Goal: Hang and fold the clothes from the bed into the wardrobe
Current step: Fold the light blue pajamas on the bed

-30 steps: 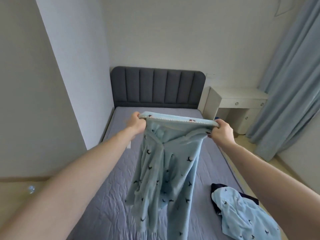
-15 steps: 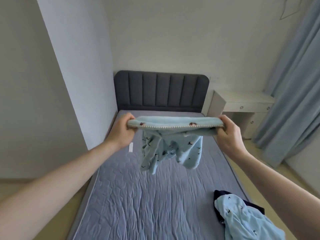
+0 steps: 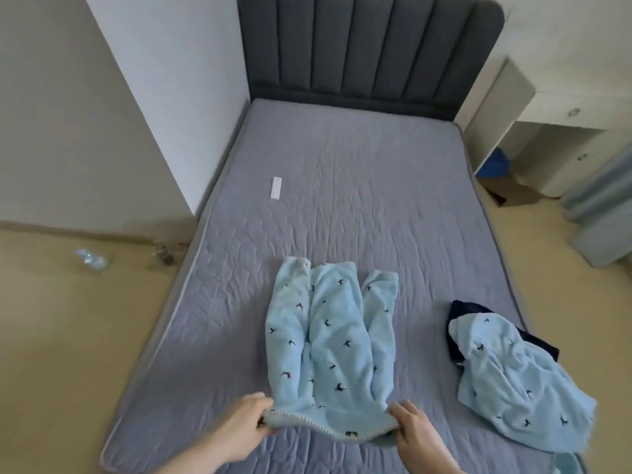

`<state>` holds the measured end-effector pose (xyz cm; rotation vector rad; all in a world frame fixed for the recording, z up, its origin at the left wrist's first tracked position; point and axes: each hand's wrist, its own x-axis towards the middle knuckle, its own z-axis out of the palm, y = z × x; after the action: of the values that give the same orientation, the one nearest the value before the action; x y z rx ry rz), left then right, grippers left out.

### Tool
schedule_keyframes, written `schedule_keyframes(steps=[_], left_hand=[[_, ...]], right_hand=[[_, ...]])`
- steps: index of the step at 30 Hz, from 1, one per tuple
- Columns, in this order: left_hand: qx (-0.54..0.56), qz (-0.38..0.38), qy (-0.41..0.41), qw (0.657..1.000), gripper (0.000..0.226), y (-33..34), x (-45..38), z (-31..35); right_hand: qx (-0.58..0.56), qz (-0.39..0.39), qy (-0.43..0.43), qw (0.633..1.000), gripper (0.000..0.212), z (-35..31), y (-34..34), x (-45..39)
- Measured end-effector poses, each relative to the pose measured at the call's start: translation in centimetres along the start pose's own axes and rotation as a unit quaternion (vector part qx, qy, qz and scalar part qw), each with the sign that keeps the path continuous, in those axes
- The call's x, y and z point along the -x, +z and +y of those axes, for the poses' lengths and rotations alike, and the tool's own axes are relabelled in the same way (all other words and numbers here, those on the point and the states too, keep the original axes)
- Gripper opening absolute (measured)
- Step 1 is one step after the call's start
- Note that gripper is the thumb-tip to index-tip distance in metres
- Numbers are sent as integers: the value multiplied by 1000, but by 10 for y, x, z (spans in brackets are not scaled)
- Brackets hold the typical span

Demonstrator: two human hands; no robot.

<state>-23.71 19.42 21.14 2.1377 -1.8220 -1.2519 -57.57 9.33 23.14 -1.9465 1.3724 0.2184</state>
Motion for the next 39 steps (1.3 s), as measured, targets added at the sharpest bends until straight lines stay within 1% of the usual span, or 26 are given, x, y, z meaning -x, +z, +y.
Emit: schedule_keyframes(steps=[2, 4, 5, 6, 7, 8, 9, 10, 11, 12, 13, 14, 15, 16, 18, 21, 24, 27, 28, 30, 31, 32, 34, 36, 38, 39], left_hand=[[-38, -85, -26, 995, 26, 39, -7, -19], [-61, -158, -62, 984, 27, 79, -18, -41], [-51, -183, -98, 977, 25, 97, -24, -52], [-41, -198, -122, 972, 19, 112, -31, -62], [-37, -215, -131, 967, 11, 123, -39, -72], [-33, -234, -131, 963, 6, 131, -50, -80], [-24, -242, -137, 960, 5, 136, -65, -89], [-22, -241, -150, 959, 8, 138, -82, -97], [-24, -219, -158, 962, 11, 137, -100, -105], [-17, -184, -165, 969, 12, 137, -122, -113], [-3, -141, -179, 974, 14, 137, -143, -123], [16, -95, -195, 976, 18, 134, -167, -132], [39, -50, -213, 975, 25, 129, -191, -140], [58, -9, -229, 972, 32, 122, -214, -147], [94, 67, -247, 962, 43, 107, -260, -155], [159, 147, -263, 940, 53, 93, -318, -156], [237, 189, -275, 912, 69, 92, -360, -152], [284, 170, -324, 887, 95, 104, -386, -153], [281, 159, -336, 885, 95, 108, -392, -154], [279, 158, -330, 888, 73, 114, -399, -159], [289, 173, -315, 887, 60, 115, -399, -161], [307, 197, -299, 882, 49, 113, -397, -163], [358, 267, -276, 851, 35, 108, -388, -169], [399, 350, -270, 803, 25, 101, -374, -176], [397, 432, -284, 758, 18, 92, -360, -184], [394, 468, -294, 734, 21, 87, -354, -188]], right_hand=[[2, -73, 29, 997, 35, 27, 55, -10], [-5, -111, 41, 993, 41, 56, 103, -17], [-20, -124, 47, 991, 45, 65, 126, -24], [-27, -101, 54, 993, 48, 66, 145, -32], [-2, -61, 63, 996, 45, 67, 156, -35], [1, 47, 40, 998, 45, 76, 171, -42], [-79, 164, 41, 982, 33, 87, 190, -49], [-90, 198, 60, 974, 31, 90, 203, -56], [-47, 101, 26, 993, 32, 100, 199, -64], [-26, -42, 10, 999, 29, 108, 198, -79], [-36, -150, 70, 986, 23, 115, 194, -98], [-42, -157, 168, 972, 25, 128, 193, -116], [-64, -139, 227, 962, 27, 140, 189, -139], [-95, -73, 246, 962, 29, 149, 185, -158], [-128, 36, 251, 959, 44, 156, 172, -206], [-176, 136, 277, 935, 67, 166, 149, -270], [-217, 162, 302, 914, 80, 176, 138, -320], [-265, 183, 326, 889, 88, 183, 144, -353], [-279, 189, 343, 877, 93, 187, 147, -362], [-311, 197, 374, 851, 100, 194, 149, -375], [-331, 196, 382, 840, 94, 196, 149, -378], [-353, 197, 378, 833, 79, 200, 150, -380], [-386, 226, 366, 816, 40, 209, 150, -375], [-405, 307, 351, 786, 17, 218, 147, -363], [-410, 420, 339, 735, 9, 223, 139, -346], [-398, 476, 345, 704, 8, 222, 133, -338]])
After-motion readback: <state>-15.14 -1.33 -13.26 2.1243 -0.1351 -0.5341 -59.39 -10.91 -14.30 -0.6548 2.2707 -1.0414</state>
